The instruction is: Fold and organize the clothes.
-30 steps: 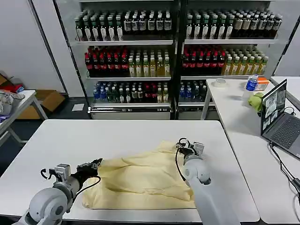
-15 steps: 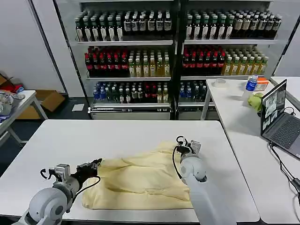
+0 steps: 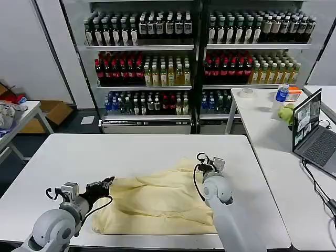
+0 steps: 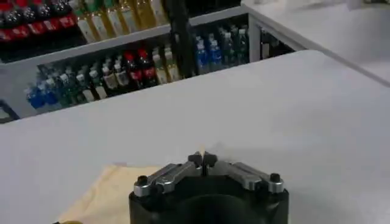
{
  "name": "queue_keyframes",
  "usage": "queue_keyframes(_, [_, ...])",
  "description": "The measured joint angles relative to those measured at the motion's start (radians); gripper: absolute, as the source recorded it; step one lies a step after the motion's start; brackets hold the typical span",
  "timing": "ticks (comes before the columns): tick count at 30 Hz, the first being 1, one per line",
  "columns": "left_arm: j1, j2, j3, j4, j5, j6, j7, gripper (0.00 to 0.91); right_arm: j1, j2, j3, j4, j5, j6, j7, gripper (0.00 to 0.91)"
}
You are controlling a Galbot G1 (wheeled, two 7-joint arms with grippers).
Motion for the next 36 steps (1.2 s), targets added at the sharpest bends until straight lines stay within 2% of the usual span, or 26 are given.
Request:
queue_keyframes(15, [0.005,-0.009,-0.006,0.005,-0.003,0.0,0.006,0.01,-0.092,-0.115,0.031,0.213,0.023,0.0,-0.06,0.0])
queue_keyframes(28, [0.036,-0.006,-0.029,-0.023,-0.005,0.0,0.015,0.01,-0.229,-0.21,0.075,0.388,-0.025,0.0,-0.123,0.0])
queue_keyframes(36, [0.071,-0.016,-0.04,-0.041,0.008,-0.001,0.018,0.01,-0.338,-0.229,0.114,0.467,-0.068,0.007,-0.158,0.0])
